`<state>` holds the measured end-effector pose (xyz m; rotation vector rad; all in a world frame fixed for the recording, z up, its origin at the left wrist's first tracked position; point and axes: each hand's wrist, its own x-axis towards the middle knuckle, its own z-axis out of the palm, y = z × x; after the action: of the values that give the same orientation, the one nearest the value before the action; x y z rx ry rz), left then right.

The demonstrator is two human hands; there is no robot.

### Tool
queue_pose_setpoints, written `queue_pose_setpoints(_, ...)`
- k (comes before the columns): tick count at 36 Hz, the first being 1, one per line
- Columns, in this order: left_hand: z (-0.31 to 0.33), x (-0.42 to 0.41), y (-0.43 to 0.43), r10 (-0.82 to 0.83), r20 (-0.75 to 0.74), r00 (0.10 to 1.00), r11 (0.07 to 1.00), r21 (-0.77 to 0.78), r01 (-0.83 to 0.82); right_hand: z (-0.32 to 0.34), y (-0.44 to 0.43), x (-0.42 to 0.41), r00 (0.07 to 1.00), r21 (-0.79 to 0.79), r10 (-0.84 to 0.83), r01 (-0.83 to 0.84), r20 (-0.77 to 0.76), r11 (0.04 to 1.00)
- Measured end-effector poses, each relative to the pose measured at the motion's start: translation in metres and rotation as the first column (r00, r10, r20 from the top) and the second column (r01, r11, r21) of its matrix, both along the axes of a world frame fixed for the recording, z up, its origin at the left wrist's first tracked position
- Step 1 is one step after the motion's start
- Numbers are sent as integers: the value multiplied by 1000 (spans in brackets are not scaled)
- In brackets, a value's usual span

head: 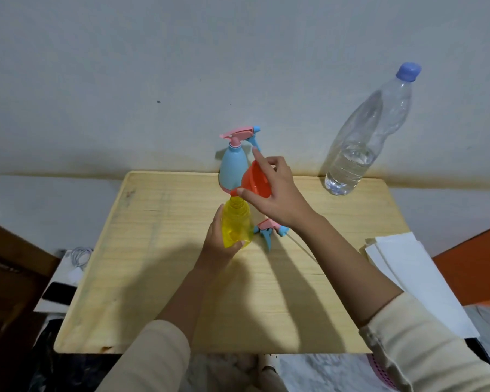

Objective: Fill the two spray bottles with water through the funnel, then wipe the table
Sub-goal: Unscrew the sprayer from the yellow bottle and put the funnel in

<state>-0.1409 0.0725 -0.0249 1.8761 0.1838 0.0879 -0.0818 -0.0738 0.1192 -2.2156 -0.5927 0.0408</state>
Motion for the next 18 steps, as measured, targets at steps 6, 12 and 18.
queue_pose_setpoints(6,10,-4,-3,89,16,996,992,88,-90,9,11,1,977,-220,90,-46,194,974)
queue_pose_setpoints(12,5,-1,1,130,4,992,981,144,-129,15,21,6,940,-382,162,-36,301,923)
queue_pose_setpoints(18,7,0,3,110,2,994,986,128,-109,1,27,8,935,-477,186,-19,304,879)
